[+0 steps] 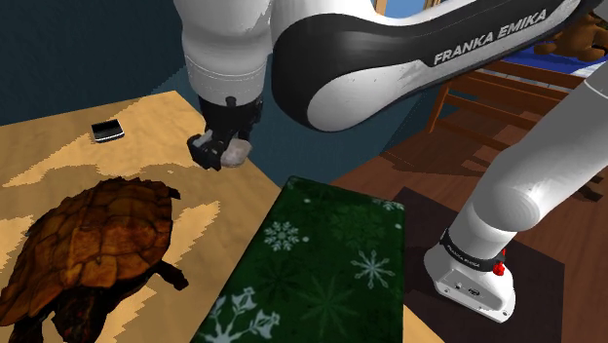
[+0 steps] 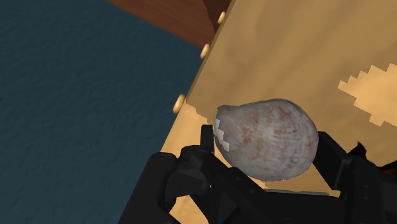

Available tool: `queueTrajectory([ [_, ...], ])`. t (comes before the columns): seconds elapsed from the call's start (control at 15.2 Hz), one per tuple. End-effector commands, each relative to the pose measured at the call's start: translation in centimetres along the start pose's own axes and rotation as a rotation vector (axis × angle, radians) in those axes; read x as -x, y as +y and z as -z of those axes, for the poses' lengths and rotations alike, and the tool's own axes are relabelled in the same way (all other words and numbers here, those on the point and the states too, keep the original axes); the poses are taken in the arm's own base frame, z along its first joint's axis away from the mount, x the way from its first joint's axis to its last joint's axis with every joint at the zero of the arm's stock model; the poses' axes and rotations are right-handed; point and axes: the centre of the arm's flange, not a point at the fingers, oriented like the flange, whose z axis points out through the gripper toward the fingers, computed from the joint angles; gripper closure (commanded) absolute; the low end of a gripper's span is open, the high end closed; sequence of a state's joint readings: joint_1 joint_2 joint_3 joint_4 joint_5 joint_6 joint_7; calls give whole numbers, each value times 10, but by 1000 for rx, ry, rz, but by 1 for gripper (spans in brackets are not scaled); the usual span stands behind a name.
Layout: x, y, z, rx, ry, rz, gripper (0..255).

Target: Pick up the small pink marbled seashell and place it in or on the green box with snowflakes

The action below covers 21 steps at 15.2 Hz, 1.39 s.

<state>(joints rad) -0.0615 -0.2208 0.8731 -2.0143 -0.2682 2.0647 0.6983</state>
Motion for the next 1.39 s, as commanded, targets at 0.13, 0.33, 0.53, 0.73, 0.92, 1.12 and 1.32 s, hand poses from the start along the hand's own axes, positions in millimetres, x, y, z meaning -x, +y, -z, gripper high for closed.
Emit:
queueTrajectory([
  [0.13, -8, 5, 19, 0, 0, 0, 255],
  [0.33, -14, 9, 33, 0, 0, 0, 255],
  [0.53, -20, 12, 48, 0, 0, 0, 255],
  [0.73, -26, 15, 62, 0, 0, 0, 255],
  [0.92, -32, 19, 76, 0, 0, 0, 255],
  [1.12, -38, 22, 90, 0, 0, 0, 255],
  [1.32, -32, 18, 105, 0, 0, 0, 255],
])
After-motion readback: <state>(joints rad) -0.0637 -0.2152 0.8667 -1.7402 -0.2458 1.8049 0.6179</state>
